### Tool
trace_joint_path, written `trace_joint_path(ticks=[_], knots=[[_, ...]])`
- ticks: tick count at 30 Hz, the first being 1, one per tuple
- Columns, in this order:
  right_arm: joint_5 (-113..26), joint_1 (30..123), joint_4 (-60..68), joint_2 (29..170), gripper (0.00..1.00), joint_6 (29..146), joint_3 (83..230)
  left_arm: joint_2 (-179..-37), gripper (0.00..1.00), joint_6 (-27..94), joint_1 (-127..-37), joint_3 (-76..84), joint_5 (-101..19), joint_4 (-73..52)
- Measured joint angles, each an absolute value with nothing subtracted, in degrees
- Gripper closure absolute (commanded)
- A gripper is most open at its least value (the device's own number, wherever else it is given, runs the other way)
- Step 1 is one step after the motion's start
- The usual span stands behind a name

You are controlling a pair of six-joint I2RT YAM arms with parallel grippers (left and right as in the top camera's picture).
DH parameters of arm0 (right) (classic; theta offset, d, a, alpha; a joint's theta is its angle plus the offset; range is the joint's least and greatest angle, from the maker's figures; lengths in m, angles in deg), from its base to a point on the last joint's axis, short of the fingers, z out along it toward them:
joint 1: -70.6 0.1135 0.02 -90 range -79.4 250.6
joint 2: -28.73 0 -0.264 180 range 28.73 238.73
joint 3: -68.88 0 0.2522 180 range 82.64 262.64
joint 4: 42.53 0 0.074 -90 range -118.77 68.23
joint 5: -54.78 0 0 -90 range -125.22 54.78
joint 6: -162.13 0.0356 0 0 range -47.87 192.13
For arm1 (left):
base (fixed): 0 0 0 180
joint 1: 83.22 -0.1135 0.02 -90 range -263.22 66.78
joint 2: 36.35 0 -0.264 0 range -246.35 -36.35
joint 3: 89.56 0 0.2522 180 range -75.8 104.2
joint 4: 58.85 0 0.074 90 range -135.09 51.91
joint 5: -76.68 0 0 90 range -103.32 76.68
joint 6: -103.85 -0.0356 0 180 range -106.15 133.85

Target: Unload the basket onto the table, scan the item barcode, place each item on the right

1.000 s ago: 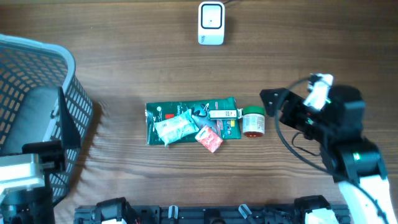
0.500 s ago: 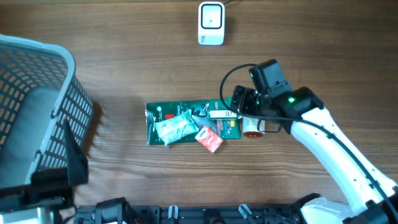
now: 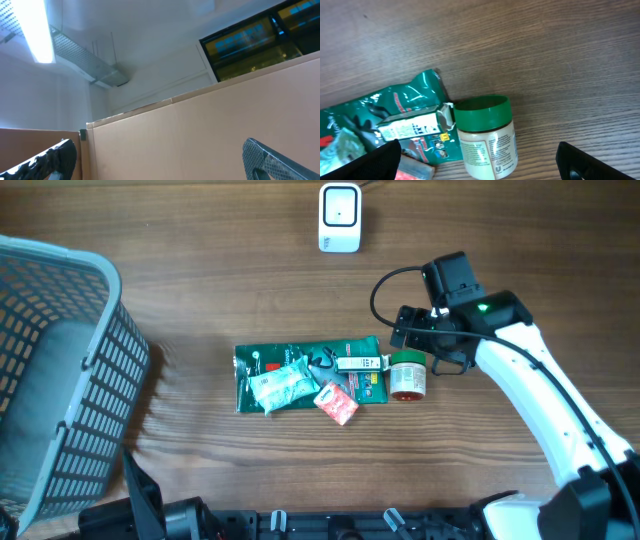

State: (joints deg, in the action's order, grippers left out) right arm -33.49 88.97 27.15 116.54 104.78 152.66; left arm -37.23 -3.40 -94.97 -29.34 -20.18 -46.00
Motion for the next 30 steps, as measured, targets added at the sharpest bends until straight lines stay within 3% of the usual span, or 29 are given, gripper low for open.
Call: trace_joint_path(ticks=[6, 12, 18, 27, 30], knots=[[-33.7, 88.97, 26.73, 130.77, 0.03, 100.34, 152.97, -37.23, 0.0, -3.4, -94.97, -29.41, -19.59, -45.98], [-34.43, 88.97, 24.96, 135.82, 0.3, 97.76, 152.97, -37.23, 0.0, -3.4, -94.97, -29.41, -19.19, -45.54], [-35.37, 88.93, 24.07, 137.28, 0.41, 97.17, 152.99, -37.23, 0.0, -3.4, -94.97, -29.41, -19.19, -45.5], [-31.02, 88.93, 28.92, 139.49, 0.43, 97.56, 164.22, -37.23, 0.0, -3.4, -94.97, -29.45, -19.19, -45.3], [-25.88, 88.93, 29.75, 139.49, 0.49, 97.56, 169.64, -37.23, 0.0, -3.4, -94.97, -29.47, -19.19, -45.28]])
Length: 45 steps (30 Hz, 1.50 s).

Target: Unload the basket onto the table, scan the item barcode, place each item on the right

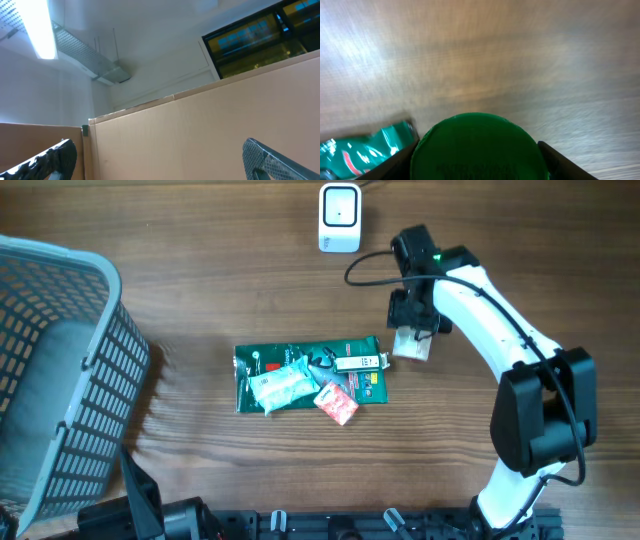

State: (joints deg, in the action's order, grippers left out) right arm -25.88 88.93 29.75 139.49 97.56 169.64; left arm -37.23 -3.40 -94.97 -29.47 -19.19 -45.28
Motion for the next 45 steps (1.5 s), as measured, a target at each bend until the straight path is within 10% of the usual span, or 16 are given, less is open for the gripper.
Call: trace_joint_path(ticks=[17, 35, 40, 45], knots=[[0.2, 89.17, -20.61, 139.53, 0.49, 107.01, 154.5, -37.19, 0.0, -3.4, -94.97, -29.5, -19.17, -39.47], [10.97, 102.13, -23.14, 142.7, 0.29, 105.34, 150.47, -37.16, 0.0, -3.4, -94.97, -31.99, -19.19, -40.38], [12.35, 102.59, -24.3, 143.01, 0.04, 106.2, 150.47, -37.16, 0.0, -3.4, -94.97, -31.99, -19.19, -40.36], [15.93, 107.77, -22.86, 142.94, 0.0, 106.11, 150.54, -37.16, 0.0, -3.38, -94.97, -31.99, -19.17, -40.38]])
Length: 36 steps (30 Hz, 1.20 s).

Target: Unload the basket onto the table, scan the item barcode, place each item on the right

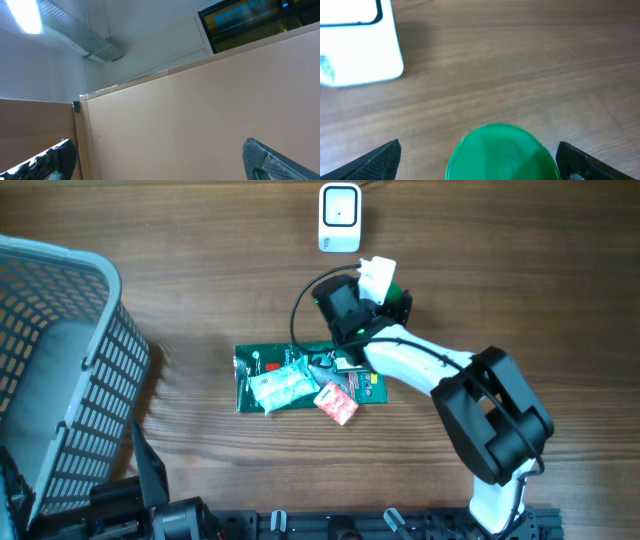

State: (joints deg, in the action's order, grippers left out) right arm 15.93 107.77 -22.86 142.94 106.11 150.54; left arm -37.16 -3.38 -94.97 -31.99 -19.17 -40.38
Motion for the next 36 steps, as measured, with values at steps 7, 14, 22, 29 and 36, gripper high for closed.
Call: trace_joint_path(ticks=[7, 14, 22, 29, 36], knots=[[-2.14, 106.65, -1.53, 128.61, 0.0, 105.96, 153.38, -37.16, 0.0, -3.38, -94.97, -31.99, -19.19, -40.36], [-28.61, 95.38, 7.63, 119.25, 0.0, 98.83, 154.37, -37.16, 0.0, -3.38, -94.97, -31.99, -19.19, -40.38], [-45.75, 86.44, 5.86, 126.09, 0.0, 66.85, 157.4, -37.16, 0.0, -3.38, -94.97, -31.99, -19.19, -40.38], [-46.82, 87.22, -1.38, 138.79, 0.04, 58.75, 157.49, -37.16, 0.0, -3.38, -94.97, -32.05, -19.17, -39.33], [-39.85, 87.31, -2.49, 139.05, 0.34, 66.88, 157.77, -37.16, 0.0, -3.38, -94.97, -32.36, -19.19, -38.81]])
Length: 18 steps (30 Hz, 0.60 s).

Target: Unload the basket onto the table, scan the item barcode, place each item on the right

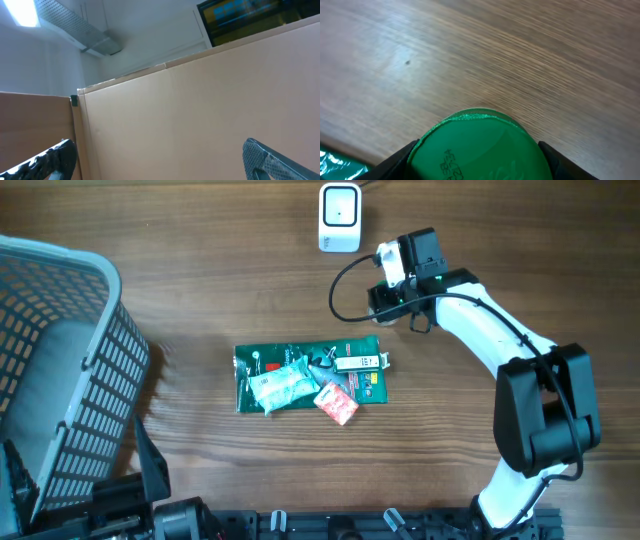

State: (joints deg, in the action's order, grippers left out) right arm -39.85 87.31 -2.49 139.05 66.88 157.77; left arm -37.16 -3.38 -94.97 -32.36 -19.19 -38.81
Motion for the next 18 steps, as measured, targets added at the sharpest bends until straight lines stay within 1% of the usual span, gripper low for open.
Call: trace_joint_path(ticks=[4, 5, 7, 8, 9, 11, 13, 14, 16, 18], knots=[[-35.39, 87.31, -2.03, 139.03, 0.32, 77.02, 158.04, -37.16, 0.0, -3.38, -94.97, -32.36, -19.17, -38.83], [-33.05, 87.31, -1.42, 138.92, 0.3, 86.02, 158.19, -37.16, 0.0, -3.38, -94.97, -32.36, -19.17, -38.83], [-31.08, 87.31, 0.18, 138.66, 0.29, 96.01, 158.39, -37.16, 0.0, -3.38, -94.97, -32.36, -19.17, -38.81], [-29.22, 87.31, 2.65, 138.38, 0.29, 104.03, 158.63, -37.16, 0.0, -3.38, -94.97, -32.36, -19.19, -38.81], [-27.5, 87.33, 4.74, 138.11, 0.21, 110.33, 158.82, -37.16, 0.0, -3.38, -94.97, -32.36, -19.17, -38.81], [-23.91, 87.31, 7.91, 137.81, 0.0, 122.92, 158.89, -37.16, 0.0, -3.4, -94.97, -32.36, -19.19, -38.77], [-22.93, 87.31, 8.72, 137.74, 0.0, 126.81, 158.87, -37.16, 0.0, -3.38, -94.97, -32.36, -19.19, -38.66], [-22.99, 87.31, 8.92, 137.63, 0.0, 126.7, 158.87, -37.16, 0.0, -3.38, -94.97, -32.36, -19.17, -38.68], [-23.3, 87.31, 11.78, 136.17, 0.0, 124.29, 158.91, -37.16, 0.0, -3.38, -94.97, -32.36, -19.19, -38.66], [-23.43, 87.31, 15.43, 133.92, 0.0, 118.61, 160.2, -37.16, 0.0, -3.4, -94.97, -32.36, -19.17, -38.66]])
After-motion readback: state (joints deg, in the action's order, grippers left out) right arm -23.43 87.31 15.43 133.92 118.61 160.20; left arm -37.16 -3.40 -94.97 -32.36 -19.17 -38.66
